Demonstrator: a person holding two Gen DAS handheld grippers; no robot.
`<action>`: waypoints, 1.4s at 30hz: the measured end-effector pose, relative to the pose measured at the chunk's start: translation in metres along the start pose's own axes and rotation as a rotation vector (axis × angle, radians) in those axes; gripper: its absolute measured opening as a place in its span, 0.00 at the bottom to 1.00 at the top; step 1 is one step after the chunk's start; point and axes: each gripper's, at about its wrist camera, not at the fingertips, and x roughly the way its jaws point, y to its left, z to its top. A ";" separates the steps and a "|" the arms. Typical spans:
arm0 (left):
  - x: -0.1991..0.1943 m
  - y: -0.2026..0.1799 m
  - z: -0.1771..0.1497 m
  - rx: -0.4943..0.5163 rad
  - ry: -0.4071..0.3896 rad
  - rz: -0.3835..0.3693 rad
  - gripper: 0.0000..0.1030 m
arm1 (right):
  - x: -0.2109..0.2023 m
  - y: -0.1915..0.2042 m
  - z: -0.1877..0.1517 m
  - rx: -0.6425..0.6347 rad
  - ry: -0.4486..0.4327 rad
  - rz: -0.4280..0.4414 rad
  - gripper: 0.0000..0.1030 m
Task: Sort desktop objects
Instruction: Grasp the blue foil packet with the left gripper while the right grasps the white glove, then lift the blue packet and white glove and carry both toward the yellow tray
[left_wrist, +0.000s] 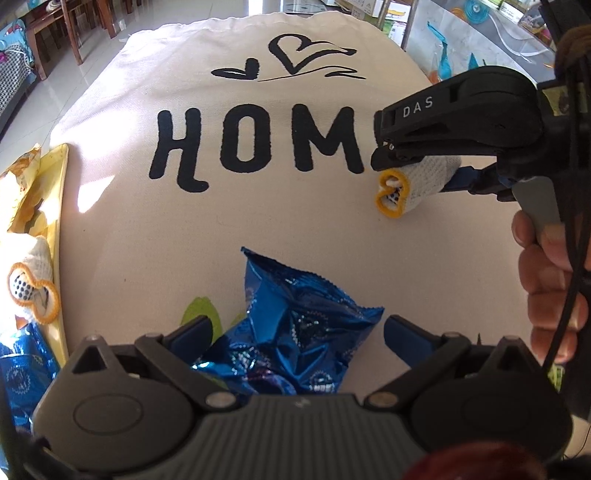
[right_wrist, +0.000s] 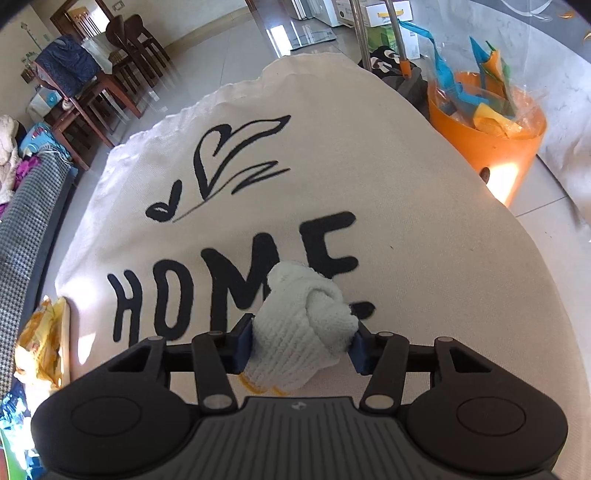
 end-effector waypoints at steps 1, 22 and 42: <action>-0.001 -0.003 -0.002 0.016 -0.001 -0.004 0.99 | -0.006 -0.003 -0.005 0.006 0.007 0.005 0.51; 0.022 -0.013 -0.027 0.161 -0.049 0.048 1.00 | -0.045 -0.044 -0.067 0.163 0.141 -0.058 0.73; 0.026 -0.016 -0.029 0.131 -0.060 0.062 1.00 | -0.032 -0.033 -0.071 0.097 0.177 -0.123 0.75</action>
